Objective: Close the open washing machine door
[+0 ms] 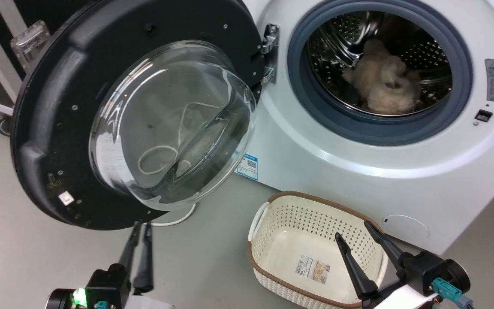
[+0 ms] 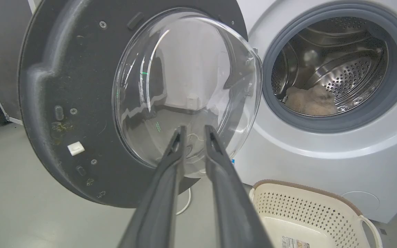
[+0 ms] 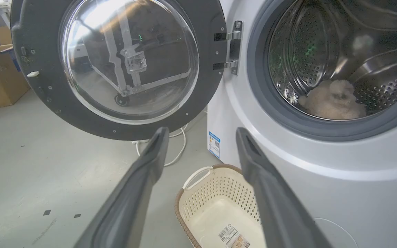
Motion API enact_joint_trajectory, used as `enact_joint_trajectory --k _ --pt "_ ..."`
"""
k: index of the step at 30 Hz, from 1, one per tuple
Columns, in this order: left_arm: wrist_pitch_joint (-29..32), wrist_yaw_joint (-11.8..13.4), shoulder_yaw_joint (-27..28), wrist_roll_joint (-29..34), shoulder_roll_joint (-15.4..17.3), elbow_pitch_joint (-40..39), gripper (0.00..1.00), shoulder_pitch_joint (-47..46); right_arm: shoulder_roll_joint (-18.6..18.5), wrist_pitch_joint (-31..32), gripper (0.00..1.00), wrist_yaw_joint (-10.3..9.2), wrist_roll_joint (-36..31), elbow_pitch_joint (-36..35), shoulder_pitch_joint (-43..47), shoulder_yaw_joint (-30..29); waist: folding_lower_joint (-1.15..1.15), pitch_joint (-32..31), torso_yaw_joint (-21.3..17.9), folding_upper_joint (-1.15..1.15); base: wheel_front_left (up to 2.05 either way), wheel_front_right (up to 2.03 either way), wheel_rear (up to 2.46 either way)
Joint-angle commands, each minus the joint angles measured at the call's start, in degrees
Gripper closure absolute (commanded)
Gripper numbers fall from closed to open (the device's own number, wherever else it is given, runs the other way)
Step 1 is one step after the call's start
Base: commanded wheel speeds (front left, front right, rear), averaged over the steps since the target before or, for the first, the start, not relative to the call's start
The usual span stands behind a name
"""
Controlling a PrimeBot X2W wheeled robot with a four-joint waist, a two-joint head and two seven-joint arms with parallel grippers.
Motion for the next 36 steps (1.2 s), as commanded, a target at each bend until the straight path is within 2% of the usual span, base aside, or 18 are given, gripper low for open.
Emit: enact_joint_trajectory --k 1,4,9,13,17,20,29,33,36 --pt "-0.8 -0.3 -0.2 -0.6 0.2 -0.1 1.0 0.8 -0.4 -0.7 0.0 0.03 0.5 0.3 -0.2 0.3 0.0 0.0 0.7 0.0 0.0 0.0 0.0" --pt "-1.1 -0.6 1.0 -2.0 0.2 -1.6 1.0 0.3 -0.3 -1.1 0.0 0.04 0.6 0.4 0.4 0.2 0.0 -0.1 1.4 0.0 0.0 0.0 0.0" --pt "-2.0 -2.8 7.7 -6.7 0.9 -7.8 1.0 -3.7 -0.9 -1.9 0.0 0.04 0.5 -0.2 2.2 -1.2 0.0 1.3 3.1 0.0 0.0 0.0 0.0" --pt "-2.3 -4.3 11.1 -9.7 1.9 -7.6 1.0 -7.0 -1.2 -2.3 0.0 0.04 0.4 -0.6 3.1 -2.0 0.0 2.0 3.7 0.0 0.0 0.0 0.0" --pt "-2.0 -5.5 17.4 -17.6 3.9 -4.8 1.0 -13.1 -1.8 -2.7 0.0 0.04 0.4 -1.3 3.3 -2.1 0.0 4.0 2.7 0.0 0.0 0.0 0.0" --pt "2.0 -5.6 22.5 -26.3 5.7 -1.1 1.0 -18.9 -2.9 -3.1 0.0 0.04 0.7 -1.8 2.7 -1.9 0.0 5.9 1.7 0.0 0.0 0.0 0.0" --pt "17.1 -1.6 35.5 -46.4 14.7 14.5 1.0 -34.1 -6.0 -4.2 0.0 0.04 2.5 -2.4 0.9 -1.1 0.0 10.6 -1.2 0.0 0.0 0.0 0.0" --pt "26.6 2.0 38.9 -56.0 14.9 21.4 1.0 -39.0 -6.8 -4.3 0.0 0.05 3.1 -2.4 0.4 -0.9 0.0 11.5 -2.2 0.0 0.0 0.0 0.0" --pt "34.2 4.2 39.2 -60.2 15.3 24.3 1.0 -40.0 -7.1 -4.3 0.0 0.05 3.4 -2.4 -0.1 -0.7 0.0 11.9 -2.9 0.0 0.0 0.0 0.0"
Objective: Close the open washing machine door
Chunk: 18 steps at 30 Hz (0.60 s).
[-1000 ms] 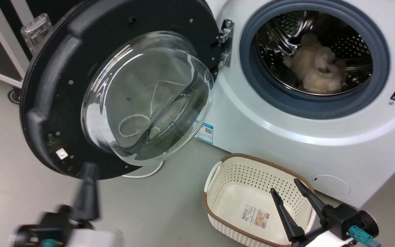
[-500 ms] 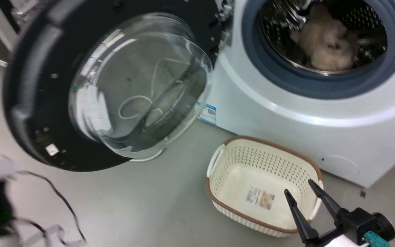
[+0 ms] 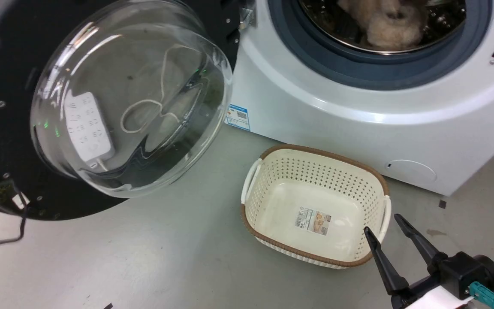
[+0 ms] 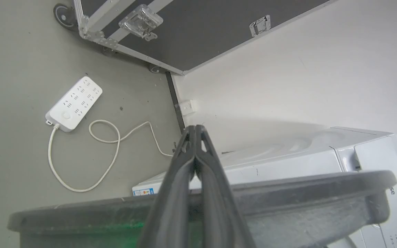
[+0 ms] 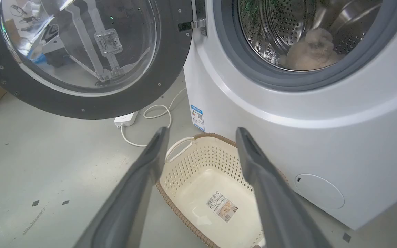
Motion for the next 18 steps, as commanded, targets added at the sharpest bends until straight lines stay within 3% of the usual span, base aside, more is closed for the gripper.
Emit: enact_joint_trajectory --k 1,9,18 --pt "1.0 0.1 0.0 -0.4 0.3 0.2 1.0 -0.2 -0.4 -0.3 0.0 0.05 0.4 -0.2 -0.9 0.0 -0.01 0.2 -0.3 0.0 0.0 0.0 0.0" --pt "13.6 -1.2 -1.6 -5.5 0.2 -1.5 1.0 4.5 0.1 -0.3 0.0 0.05 0.7 0.4 -0.8 0.4 -0.01 -1.1 -1.3 0.0 0.0 0.0 0.0" --pt "28.5 -2.2 -4.6 -12.0 -3.6 -12.3 1.0 15.1 2.5 -0.3 0.0 0.05 0.3 2.3 0.1 -0.1 -0.01 -5.8 -1.2 0.0 0.0 0.0 0.0"
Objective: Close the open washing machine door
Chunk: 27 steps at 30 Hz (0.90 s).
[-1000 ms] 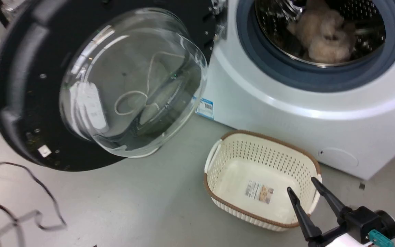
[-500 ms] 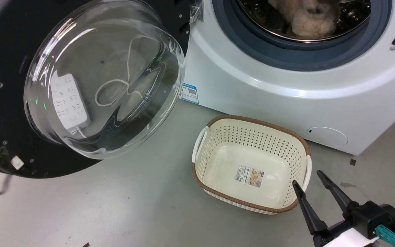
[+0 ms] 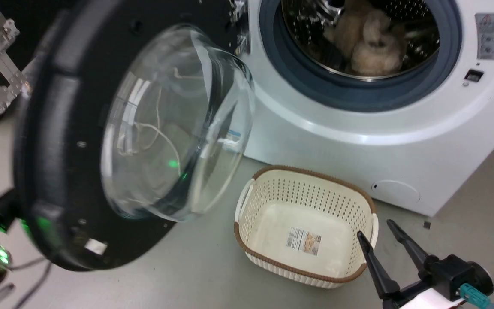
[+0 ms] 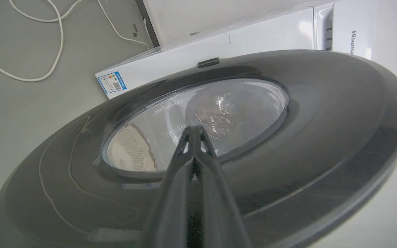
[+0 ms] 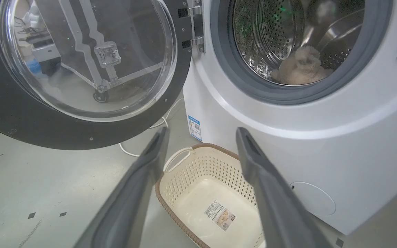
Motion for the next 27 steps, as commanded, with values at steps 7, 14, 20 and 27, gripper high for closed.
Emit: enact_joint_trajectory --k 7,14,20,27 --pt "5.9 0.6 -4.9 -1.5 -5.7 -9.6 1.0 8.8 1.9 -0.3 0.0 0.05 -0.7 0.9 0.0 -0.3 0.0 -2.9 -1.2 0.0 0.0 0.0 0.0" --pt "6.9 0.8 -12.0 -3.4 -11.2 -15.8 1.0 14.8 2.2 -0.3 0.0 0.05 -1.1 0.9 -0.5 -2.4 0.0 -2.9 -5.3 0.0 0.0 0.0 0.0" --pt "2.2 0.6 -22.8 -7.3 -12.1 -17.8 1.0 19.0 1.6 -0.3 0.0 0.05 -1.0 0.8 -1.4 -3.6 0.0 -1.1 -11.0 0.0 0.0 0.0 0.0" --pt "-11.2 -3.6 -35.0 -13.0 -12.1 -13.1 1.0 17.3 1.0 -0.3 0.0 0.05 -0.4 0.8 -2.8 -3.5 0.0 1.6 -19.6 0.0 0.0 0.0 0.0"
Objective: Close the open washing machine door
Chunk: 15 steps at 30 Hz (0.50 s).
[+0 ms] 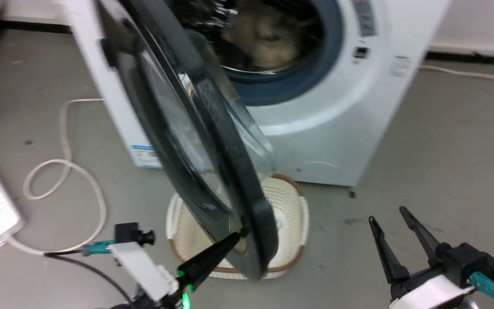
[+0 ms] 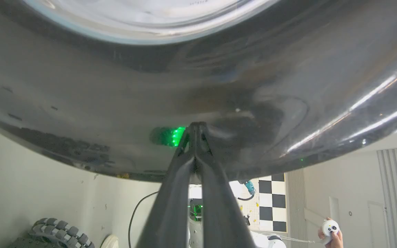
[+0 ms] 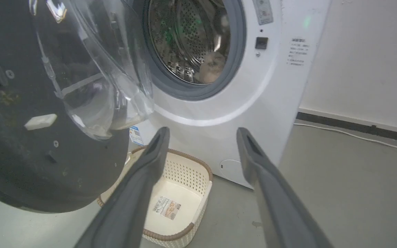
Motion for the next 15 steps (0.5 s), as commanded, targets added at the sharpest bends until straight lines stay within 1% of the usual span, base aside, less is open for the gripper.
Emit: enact_joint_trajectory --k 1,5,6,7,8,9,10,11,12,13,15 --pt "-3.9 -2.2 -2.8 -0.8 -0.1 2.6 1.0 -2.1 -0.3 -0.3 0.0 0.05 0.5 0.0 -1.2 0.3 0.0 2.5 -6.0 0.0 0.0 0.0 0.0" --pt "-11.5 -5.0 -7.2 -3.3 -0.1 8.0 1.0 -6.4 -0.6 -0.3 0.0 0.05 1.0 0.1 -2.1 0.3 0.0 4.2 -10.9 0.0 0.0 0.0 0.0" --pt "-11.5 -5.0 -7.2 -3.3 -0.1 8.0 1.0 -6.4 -0.6 -0.3 0.0 0.05 1.0 0.1 -2.1 0.3 0.0 4.2 -10.9 0.0 0.0 0.0 0.0" --pt "-15.0 -6.0 -9.0 -3.9 -0.1 10.6 1.0 -9.2 -0.6 -0.3 0.0 0.05 1.3 0.0 -2.6 0.0 0.0 5.1 -13.2 0.0 0.0 0.0 0.0" --pt "-16.5 -6.4 -9.7 -3.9 -0.1 11.9 1.0 -10.5 -0.6 -0.3 0.0 0.05 1.4 0.1 -2.8 0.0 0.0 5.6 -14.4 0.0 0.0 0.0 0.0" --pt "-16.5 -6.4 -9.7 -3.9 -0.1 11.9 1.0 -10.5 -0.6 -0.3 0.0 0.05 1.4 0.1 -2.8 0.0 0.0 5.6 -14.4 0.0 0.0 0.0 0.0" --pt "-20.1 -7.3 -10.8 -4.3 -0.1 14.6 1.0 -13.4 -0.5 -0.3 0.0 0.05 1.7 0.1 -3.2 -0.1 0.0 6.4 -16.3 0.0 0.0 0.0 0.0" --pt "-20.1 -7.3 -10.8 -4.3 -0.1 14.6 1.0 -13.4 -0.5 -0.3 0.0 0.05 1.7 0.1 -3.2 -0.1 0.0 6.4 -16.3 0.0 0.0 0.0 0.0" --pt "-24.0 -8.0 -11.5 -5.4 -0.1 17.3 1.0 -16.3 -0.3 -0.3 0.0 0.05 1.9 0.2 -3.6 -0.1 0.0 7.0 -18.1 0.0 0.0 0.0 0.0" --pt "-24.0 -8.0 -11.5 -5.4 -0.1 17.3 1.0 -16.3 -0.3 -0.3 0.0 0.05 1.9 0.2 -3.6 -0.1 0.0 7.0 -18.1 0.0 0.0 0.0 0.0" --pt "-28.2 -8.6 -12.1 -6.2 -0.1 20.1 1.0 -19.3 -0.1 -0.3 0.0 0.05 2.2 0.4 -3.9 -0.1 0.0 7.5 -19.6 0.0 0.0 0.0 0.0"
